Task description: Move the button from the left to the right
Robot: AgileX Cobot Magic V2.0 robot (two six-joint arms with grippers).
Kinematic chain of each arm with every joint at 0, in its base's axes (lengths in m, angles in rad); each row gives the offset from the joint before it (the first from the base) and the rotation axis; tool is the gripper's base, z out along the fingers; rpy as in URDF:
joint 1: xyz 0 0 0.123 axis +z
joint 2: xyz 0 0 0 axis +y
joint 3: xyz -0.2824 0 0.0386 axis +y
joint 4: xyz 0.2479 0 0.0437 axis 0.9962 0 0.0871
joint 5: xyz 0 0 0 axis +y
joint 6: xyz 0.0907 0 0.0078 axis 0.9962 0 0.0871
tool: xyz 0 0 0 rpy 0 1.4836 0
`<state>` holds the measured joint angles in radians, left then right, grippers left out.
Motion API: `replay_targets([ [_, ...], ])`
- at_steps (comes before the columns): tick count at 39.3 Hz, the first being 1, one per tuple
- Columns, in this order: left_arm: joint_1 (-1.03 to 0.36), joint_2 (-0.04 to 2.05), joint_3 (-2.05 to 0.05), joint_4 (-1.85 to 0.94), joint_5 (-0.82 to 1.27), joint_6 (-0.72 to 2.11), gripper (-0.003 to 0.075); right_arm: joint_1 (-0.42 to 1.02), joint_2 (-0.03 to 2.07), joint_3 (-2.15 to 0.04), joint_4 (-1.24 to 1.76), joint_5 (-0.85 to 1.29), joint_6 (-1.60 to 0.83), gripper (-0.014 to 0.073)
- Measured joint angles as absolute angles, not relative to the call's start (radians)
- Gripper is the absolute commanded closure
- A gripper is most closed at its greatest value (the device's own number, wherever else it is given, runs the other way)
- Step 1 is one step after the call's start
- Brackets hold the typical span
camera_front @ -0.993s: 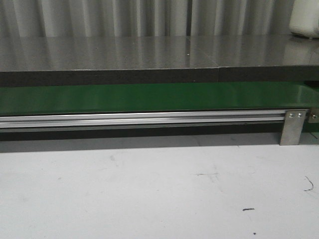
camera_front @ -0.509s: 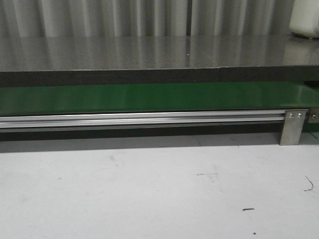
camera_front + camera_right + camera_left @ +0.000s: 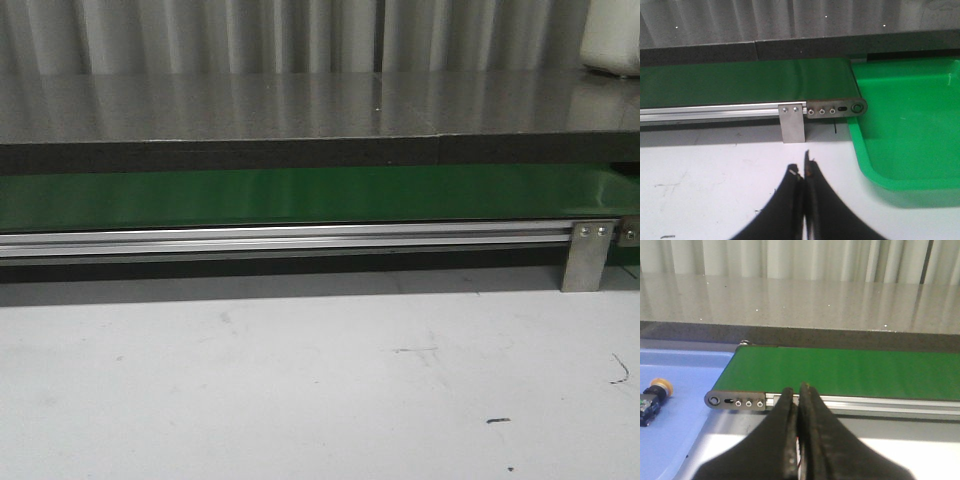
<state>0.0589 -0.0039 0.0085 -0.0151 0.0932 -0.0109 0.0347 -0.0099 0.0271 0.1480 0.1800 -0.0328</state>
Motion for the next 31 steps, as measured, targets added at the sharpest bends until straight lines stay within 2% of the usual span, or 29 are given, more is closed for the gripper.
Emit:
replay_targets([
  [6, 0.059, -0.004, 0.009, -0.015, -0.049, -0.011, 0.0741, 0.035, -0.010, 0.025, 0.148, 0.138, -0.033, 0.0662],
  [9, 0.059, -0.004, -0.002, -0.015, -0.056, -0.011, 0.0741, 0.035, -0.010, -0.004, 0.148, 0.147, -0.033, 0.0662],
  [16, 0.059, 0.004, -0.166, -0.015, 0.085, -0.011, 0.0741, 0.035, -0.005, -0.206, 0.148, 0.263, -0.033, 0.0660],
  [22, 0.059, 0.147, -0.374, -0.015, 0.270, -0.011, 0.0741, 0.035, 0.130, -0.413, 0.148, 0.387, -0.033, 0.0660],
  [26, 0.059, 0.264, -0.456, -0.015, 0.337, -0.011, 0.0741, 0.035, 0.243, -0.486, 0.148, 0.413, -0.033, 0.0660],
  [31, 0.059, 0.297, -0.467, -0.015, 0.353, -0.011, 0.0741, 0.035, 0.287, -0.497, 0.148, 0.427, -0.033, 0.0660],
])
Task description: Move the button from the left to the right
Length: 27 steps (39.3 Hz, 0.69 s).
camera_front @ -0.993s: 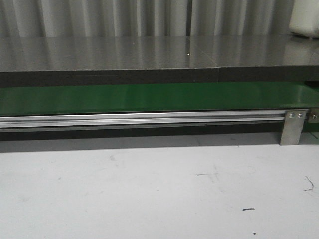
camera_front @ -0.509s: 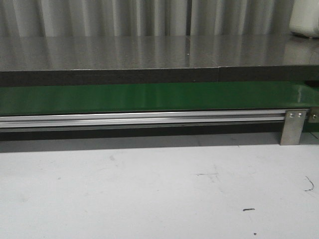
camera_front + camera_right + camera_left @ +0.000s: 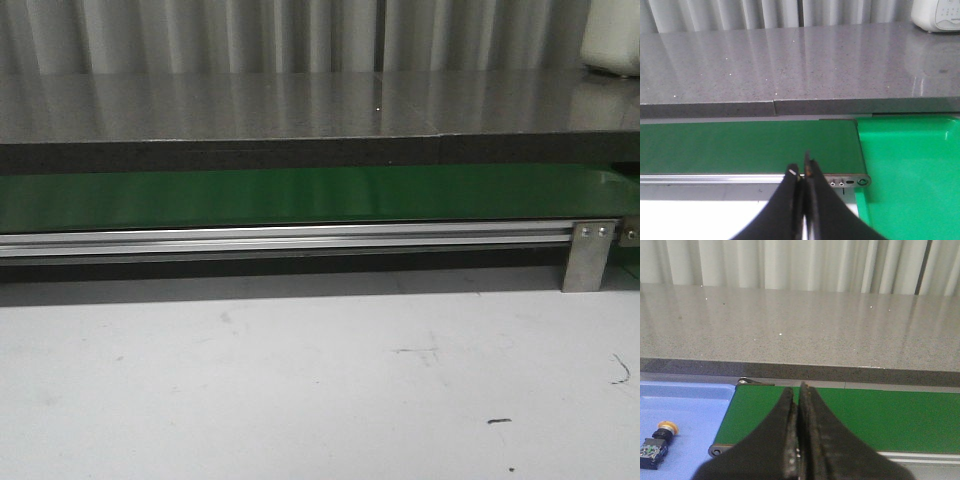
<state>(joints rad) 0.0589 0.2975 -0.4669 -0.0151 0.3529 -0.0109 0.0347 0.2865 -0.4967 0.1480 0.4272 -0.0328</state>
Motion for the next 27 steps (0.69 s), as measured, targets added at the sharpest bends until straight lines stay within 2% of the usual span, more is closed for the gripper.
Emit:
replay_targets([
  [4, 0.059, 0.298, -0.467, -0.015, 0.357, -0.011, 0.0728, 0.035, 0.287, -0.497, 0.148, 0.429, -0.033, 0.0635],
  [7, 0.059, 0.298, -0.467, -0.015, 0.357, -0.011, 0.0661, 0.035, 0.287, -0.497, 0.148, 0.429, -0.033, 0.0517],
  [11, 0.059, 0.298, -0.467, -0.015, 0.357, -0.011, 0.0449, 0.035, 0.287, -0.497, 0.148, 0.429, -0.033, 0.0285],
  [15, 0.059, 0.298, -0.467, -0.015, 0.357, -0.011, 0.0160, 0.035, 0.287, -0.497, 0.148, 0.429, -0.033, 0.0035],
  [17, 0.059, 0.298, -0.467, -0.015, 0.357, -0.011, 0.0038, 0.035, 0.287, -0.497, 0.148, 0.429, -0.033, -0.0050],
  [18, 0.059, 0.298, -0.467, -0.015, 0.357, -0.011, 0.0012, 0.035, 0.287, -0.497, 0.148, 0.429, -0.033, -0.0076],
  [21, 0.059, 0.298, -0.467, -0.015, 0.357, -0.011, 0.0061, 0.035, 0.287, -0.497, 0.148, 0.429, -0.033, -0.0049],
  [27, 0.059, 0.298, -0.467, -0.015, 0.357, -0.011, 0.0141, 0.035, 0.287, -0.497, 0.148, 0.429, -0.033, -0.0050],
])
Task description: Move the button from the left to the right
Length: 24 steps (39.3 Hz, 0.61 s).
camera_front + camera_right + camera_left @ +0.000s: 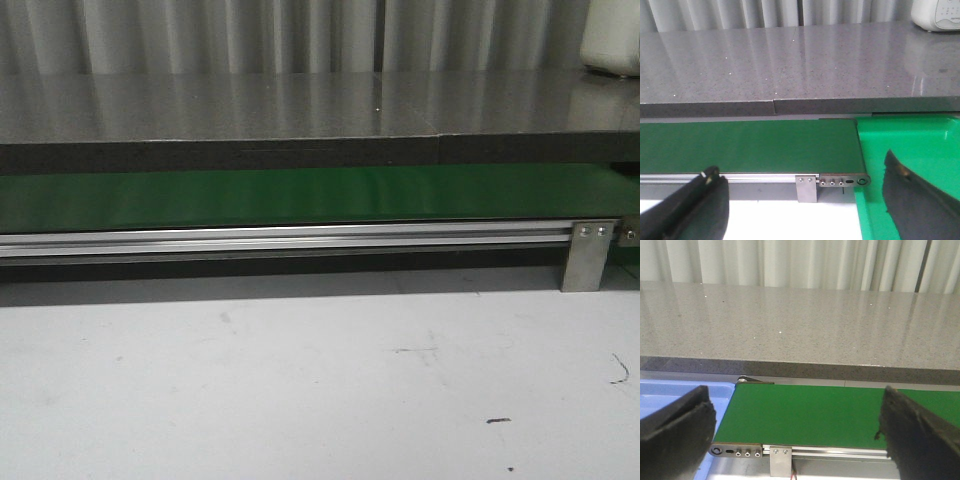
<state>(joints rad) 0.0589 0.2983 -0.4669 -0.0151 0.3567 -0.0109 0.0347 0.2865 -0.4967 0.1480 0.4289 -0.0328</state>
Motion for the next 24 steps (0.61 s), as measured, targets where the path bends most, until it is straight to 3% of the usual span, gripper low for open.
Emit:
replay_targets([
  [13, 0.059, 0.300, -0.467, -0.024, 0.346, -0.011, 0.0260, 0.035, 0.287, -0.497, 0.148, 0.429, -0.033, -0.0050],
  [24, 0.059, 0.452, -0.514, -0.034, 0.313, -0.011, 0.0262, 0.035, 0.287, -0.497, 0.148, 0.429, -0.033, -0.0050],
])
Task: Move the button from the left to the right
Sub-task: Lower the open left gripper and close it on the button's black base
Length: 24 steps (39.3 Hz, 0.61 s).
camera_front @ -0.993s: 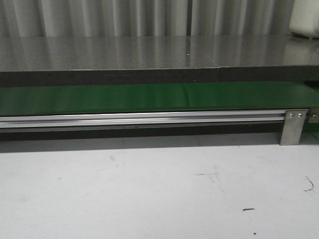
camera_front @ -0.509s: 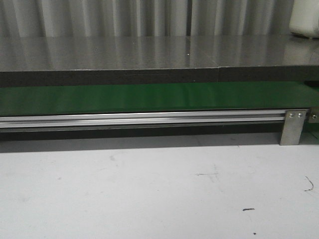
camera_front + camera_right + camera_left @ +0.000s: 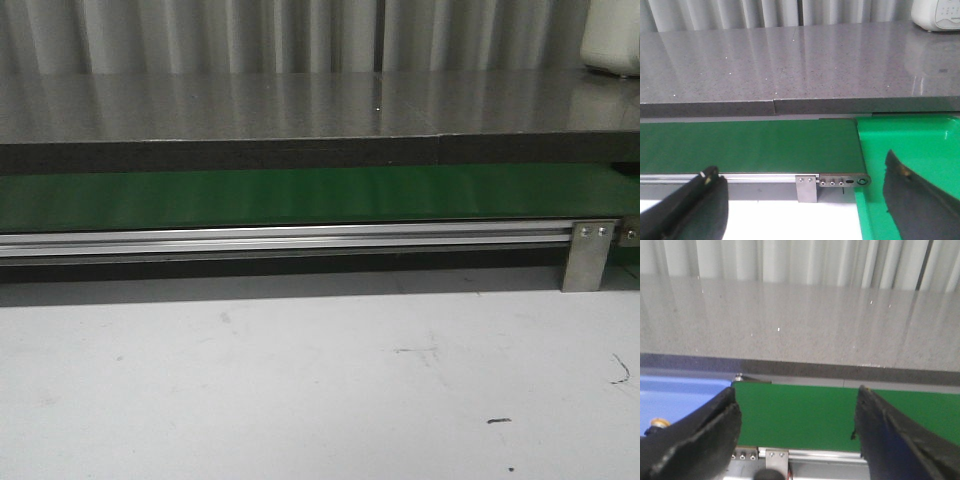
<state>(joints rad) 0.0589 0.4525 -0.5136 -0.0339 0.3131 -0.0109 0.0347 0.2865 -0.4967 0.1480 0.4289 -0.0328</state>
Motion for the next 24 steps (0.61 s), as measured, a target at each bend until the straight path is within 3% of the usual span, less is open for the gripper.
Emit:
replay_targets([
  [13, 0.072, 0.958, -0.803, -0.036, 0.300, -0.011, 0.0260, 0.035, 0.287, -0.497, 0.148, 0.429, -0.033, -0.0050],
  [24, 0.270, 1.284, -1.090, -0.038, 0.399, -0.011, 0.0260, 0.035, 0.287, -0.497, 0.148, 0.429, -0.033, -0.0050],
])
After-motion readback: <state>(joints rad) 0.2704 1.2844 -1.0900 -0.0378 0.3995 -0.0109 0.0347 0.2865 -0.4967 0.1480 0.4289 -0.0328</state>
